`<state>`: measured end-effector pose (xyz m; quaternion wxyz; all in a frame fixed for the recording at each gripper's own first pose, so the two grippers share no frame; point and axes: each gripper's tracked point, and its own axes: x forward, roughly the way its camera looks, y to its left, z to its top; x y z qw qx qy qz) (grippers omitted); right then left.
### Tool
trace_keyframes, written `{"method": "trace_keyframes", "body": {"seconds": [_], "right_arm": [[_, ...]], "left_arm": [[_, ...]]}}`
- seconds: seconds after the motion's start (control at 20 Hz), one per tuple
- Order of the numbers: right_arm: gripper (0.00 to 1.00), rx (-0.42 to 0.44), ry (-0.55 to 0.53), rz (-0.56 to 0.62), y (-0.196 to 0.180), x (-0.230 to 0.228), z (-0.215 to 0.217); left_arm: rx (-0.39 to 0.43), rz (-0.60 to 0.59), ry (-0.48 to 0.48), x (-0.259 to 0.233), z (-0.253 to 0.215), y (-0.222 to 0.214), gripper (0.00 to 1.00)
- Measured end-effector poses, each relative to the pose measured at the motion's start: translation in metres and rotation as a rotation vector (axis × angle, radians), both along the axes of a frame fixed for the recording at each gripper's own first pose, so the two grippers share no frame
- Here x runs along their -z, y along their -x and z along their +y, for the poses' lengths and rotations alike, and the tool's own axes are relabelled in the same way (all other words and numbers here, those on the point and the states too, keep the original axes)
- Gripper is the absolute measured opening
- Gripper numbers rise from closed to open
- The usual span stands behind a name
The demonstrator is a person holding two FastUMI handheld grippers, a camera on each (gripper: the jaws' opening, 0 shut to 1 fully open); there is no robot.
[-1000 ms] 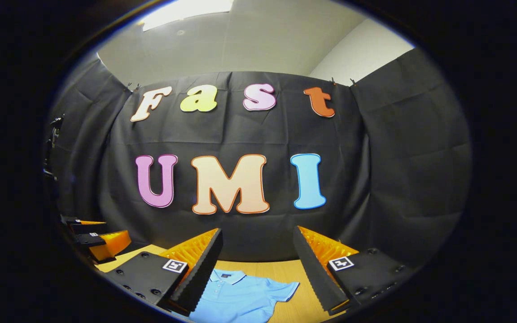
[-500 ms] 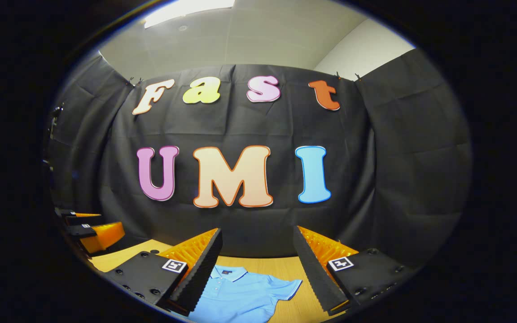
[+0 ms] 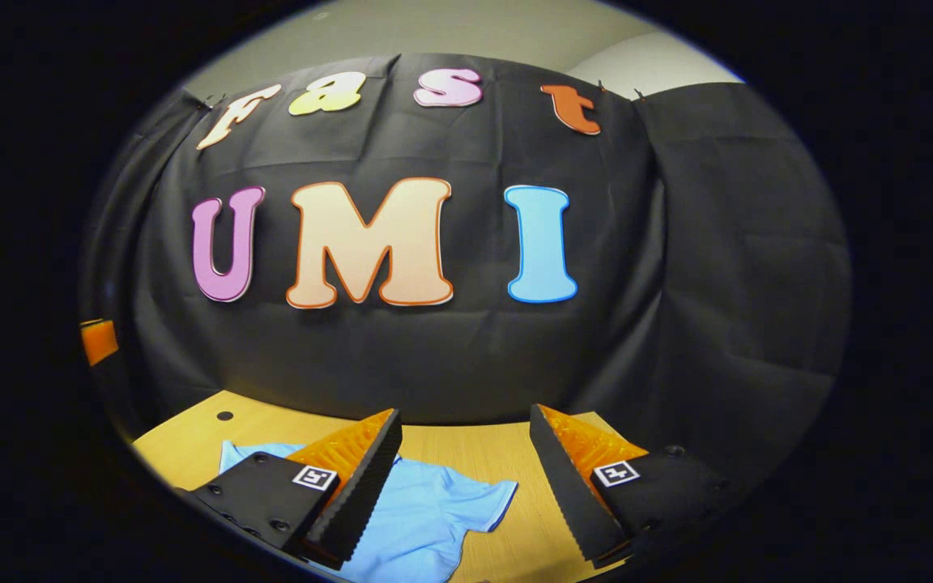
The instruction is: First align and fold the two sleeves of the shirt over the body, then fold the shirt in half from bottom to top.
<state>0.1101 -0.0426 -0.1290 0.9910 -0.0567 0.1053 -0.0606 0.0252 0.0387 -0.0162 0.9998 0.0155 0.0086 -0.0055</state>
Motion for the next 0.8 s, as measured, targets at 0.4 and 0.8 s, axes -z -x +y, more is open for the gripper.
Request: {"method": "trace_keyframes", "body": {"seconds": [0.4, 0.8], "right_arm": [[0.99, 0.065, 0.004, 0.258, -0.052, 0.127, -0.034], [0.99, 0.130, 0.002, 0.460, -0.071, 0.236, -0.063]], "left_arm": [[-0.033, -0.001, -0.001, 0.005, 0.027, -0.014, 0.96], [-0.063, 0.056, 0.002, 0.024, 0.048, -0.021, 0.97]]}}
